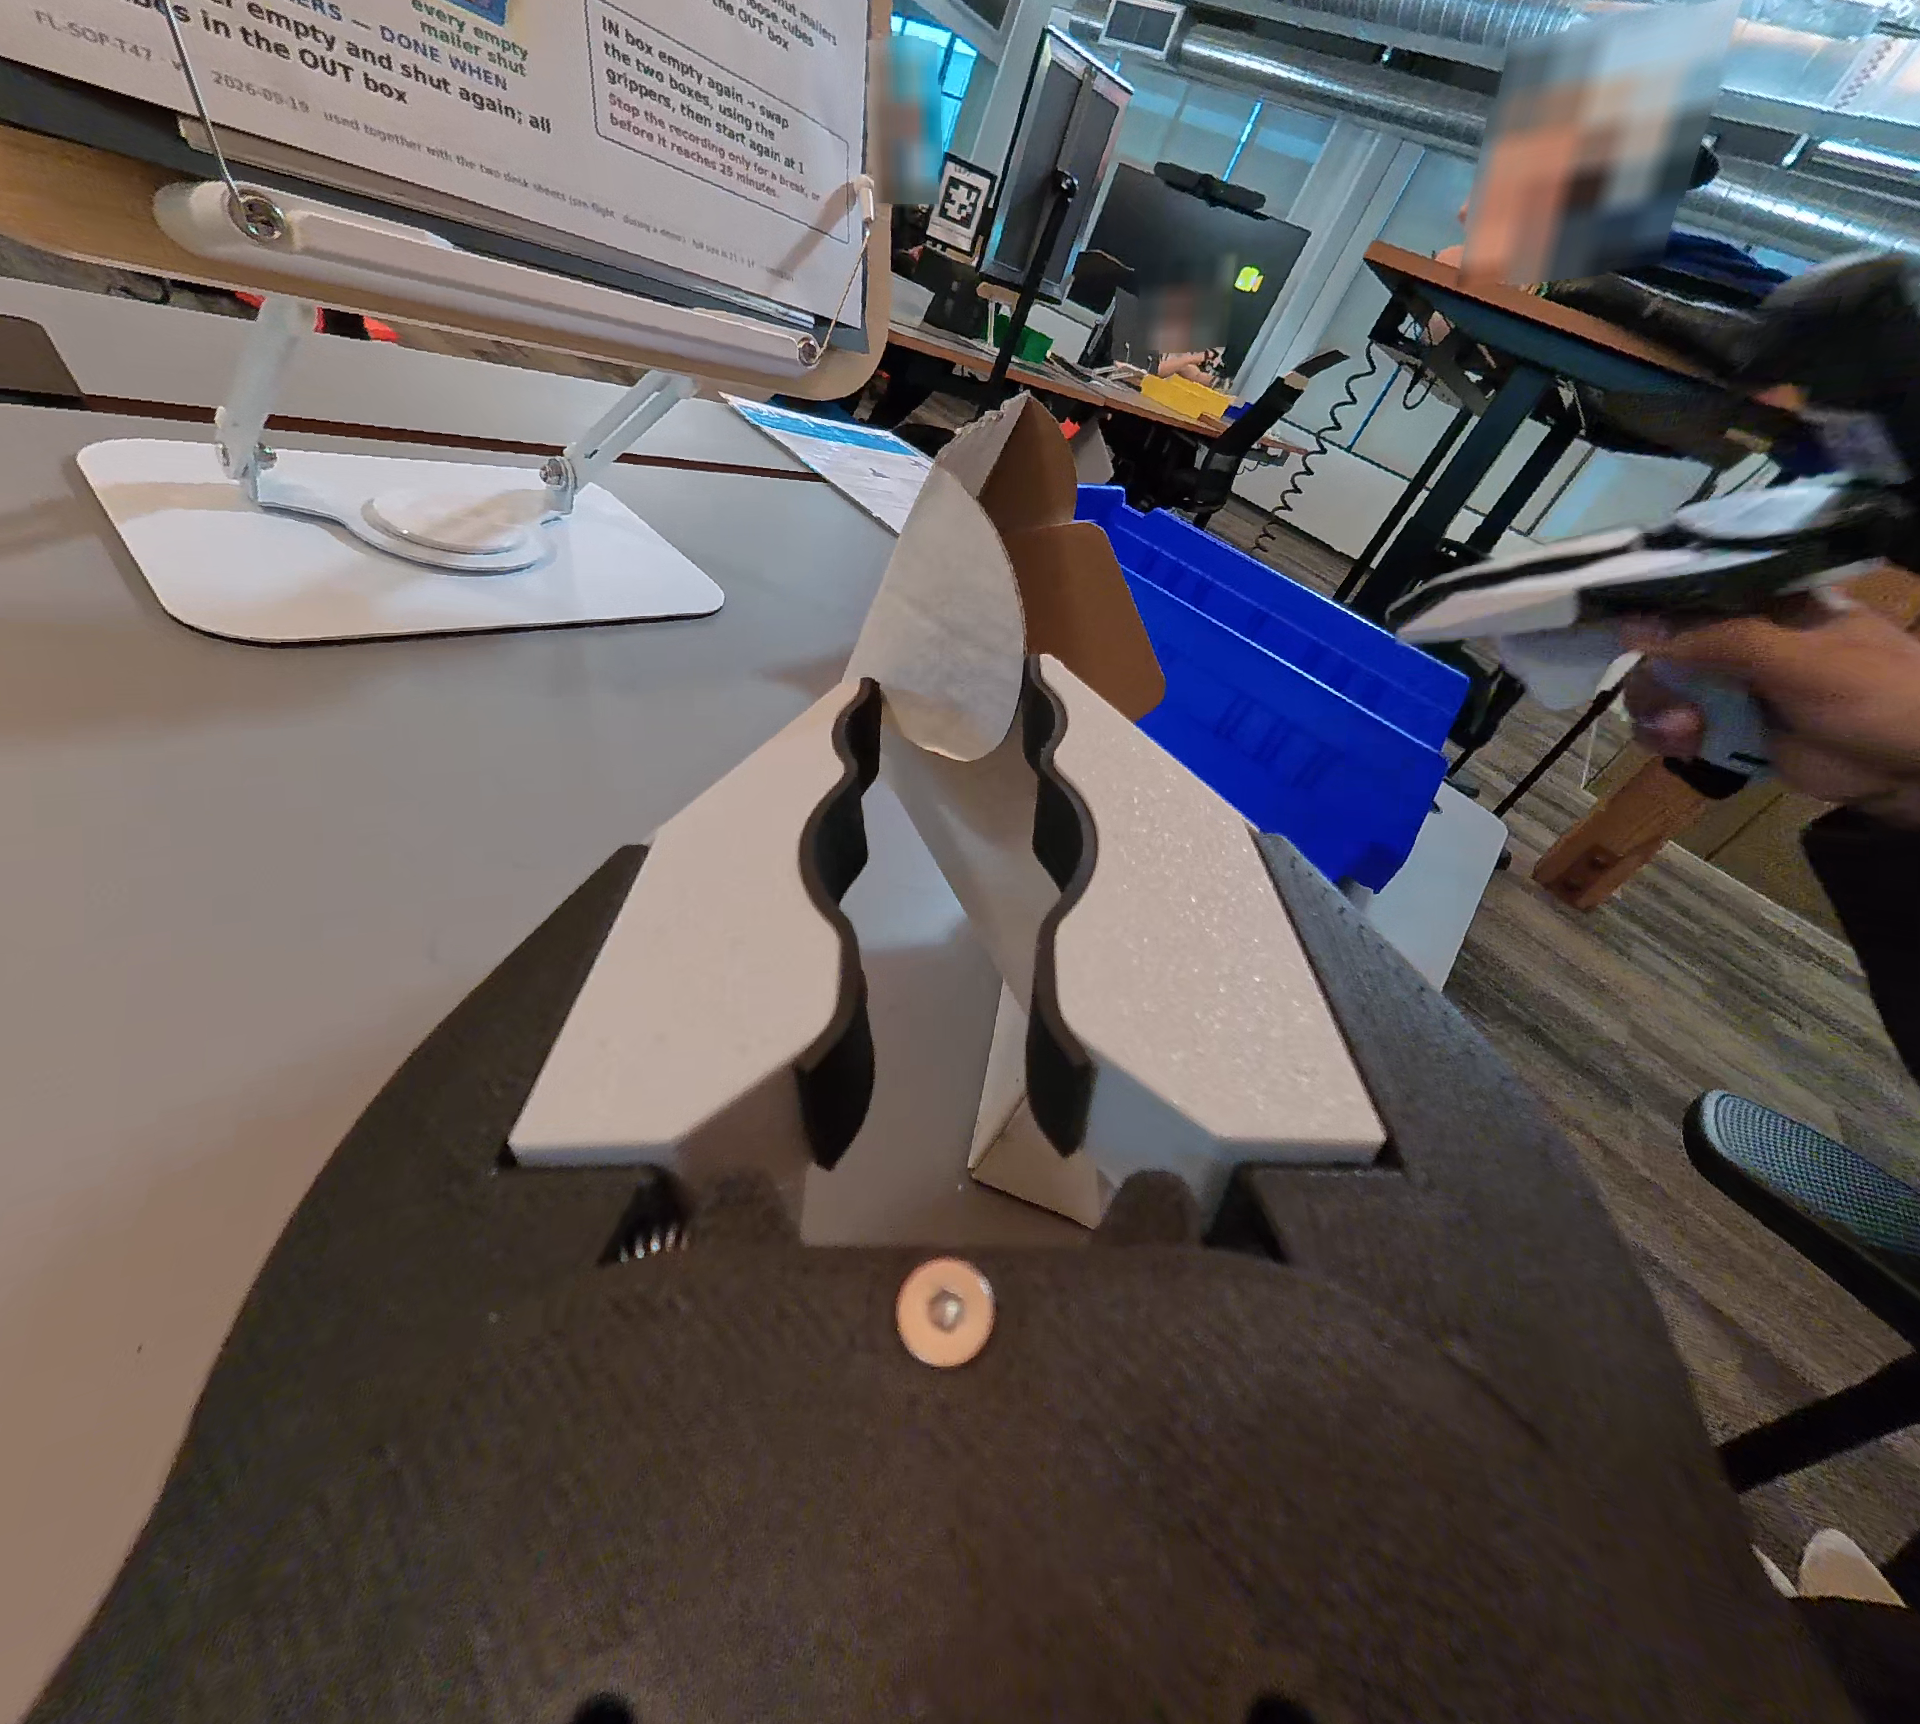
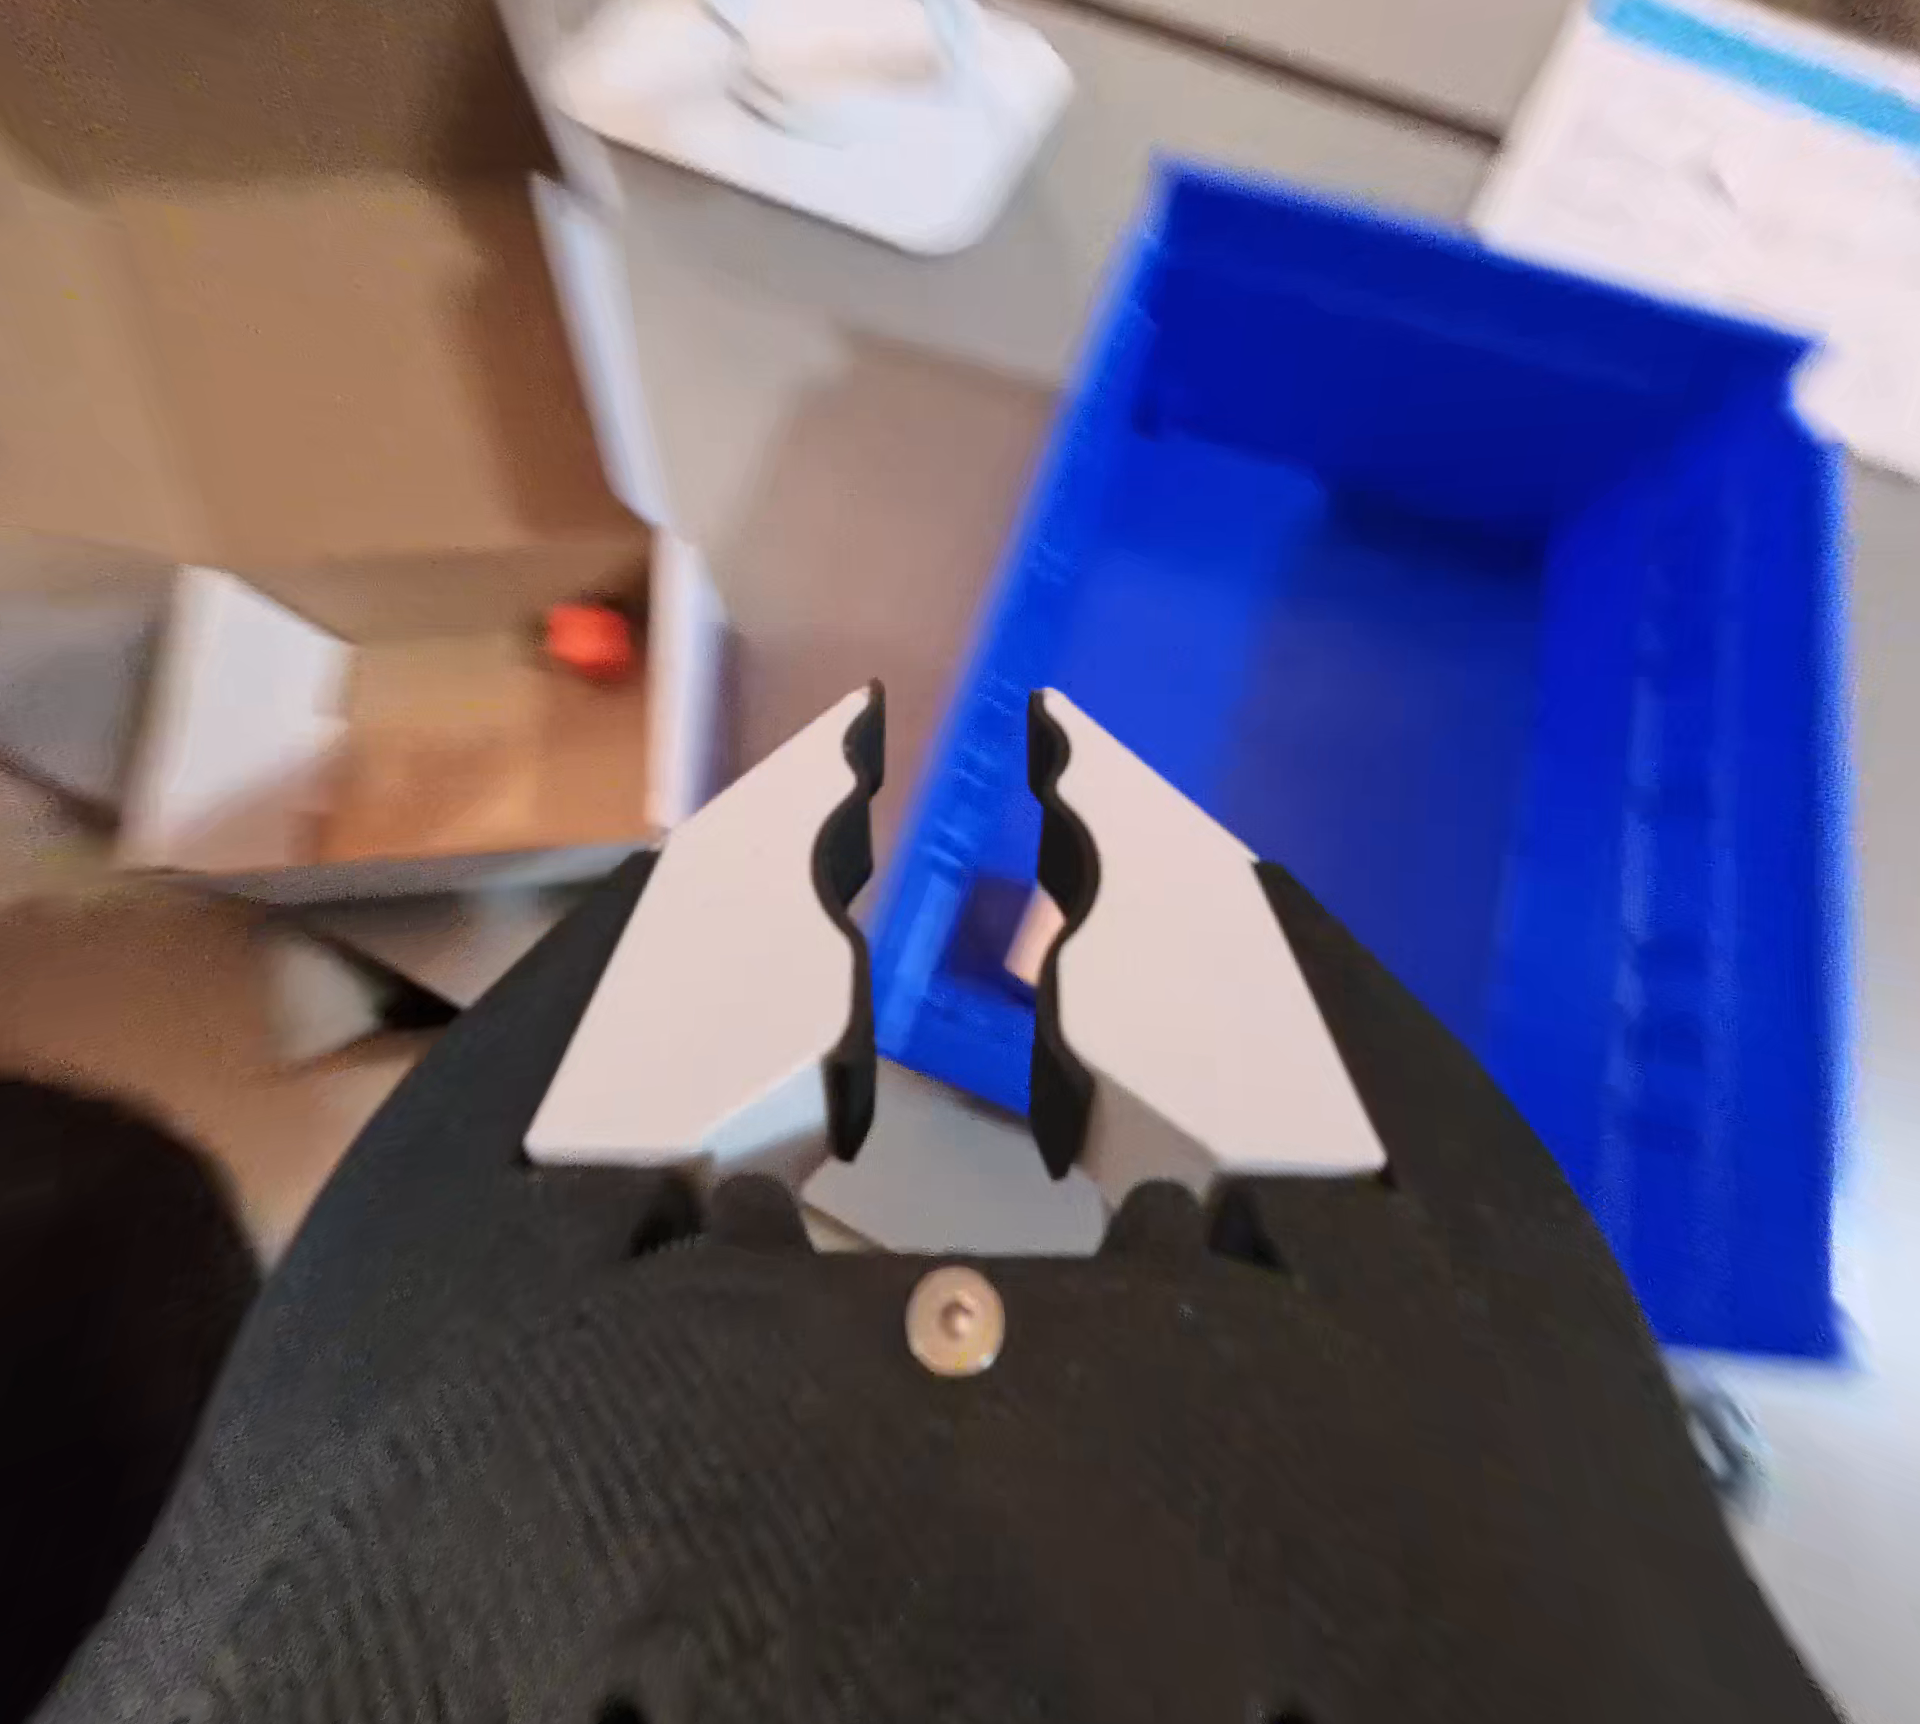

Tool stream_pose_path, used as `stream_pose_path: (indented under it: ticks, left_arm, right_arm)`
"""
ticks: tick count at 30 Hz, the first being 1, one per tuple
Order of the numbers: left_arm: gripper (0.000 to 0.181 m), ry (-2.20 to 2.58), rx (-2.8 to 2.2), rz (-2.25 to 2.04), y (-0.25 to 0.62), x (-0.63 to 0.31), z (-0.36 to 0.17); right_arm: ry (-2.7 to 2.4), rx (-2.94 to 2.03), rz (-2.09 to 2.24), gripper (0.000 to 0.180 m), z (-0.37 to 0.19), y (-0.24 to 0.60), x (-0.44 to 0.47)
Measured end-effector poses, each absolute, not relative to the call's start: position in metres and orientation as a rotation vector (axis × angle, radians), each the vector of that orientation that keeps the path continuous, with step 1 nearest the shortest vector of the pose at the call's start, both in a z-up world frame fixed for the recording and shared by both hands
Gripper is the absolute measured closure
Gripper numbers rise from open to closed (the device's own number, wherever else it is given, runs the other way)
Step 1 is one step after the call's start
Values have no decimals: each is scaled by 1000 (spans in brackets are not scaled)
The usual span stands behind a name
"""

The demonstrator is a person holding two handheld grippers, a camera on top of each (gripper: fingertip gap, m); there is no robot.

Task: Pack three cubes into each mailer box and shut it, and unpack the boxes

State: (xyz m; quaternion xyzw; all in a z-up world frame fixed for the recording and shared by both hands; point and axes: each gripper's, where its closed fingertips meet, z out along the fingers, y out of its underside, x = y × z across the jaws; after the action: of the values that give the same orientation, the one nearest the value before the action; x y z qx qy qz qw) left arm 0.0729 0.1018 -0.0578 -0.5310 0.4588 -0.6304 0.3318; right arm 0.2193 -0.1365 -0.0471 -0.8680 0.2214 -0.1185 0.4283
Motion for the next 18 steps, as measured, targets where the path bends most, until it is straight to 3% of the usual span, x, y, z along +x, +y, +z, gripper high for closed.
stream_pose_path:
  ticks: [4, 10, 18]
  left_arm:
    - [155, 1200, -1386, -1648, 102, 72, -57]
    - [155, 1202, -1379, -1653, 99, 71, -56]
    - [156, 1205, -1370, -1638, 105, 71, -56]
  right_arm:
    - [260, -2141, -54, 155, -39, -55, 134]
    - [218, -2513, -343, 141, -153, -12, 140]
    - [259, -2566, -328, 160, -174, -8, 147]
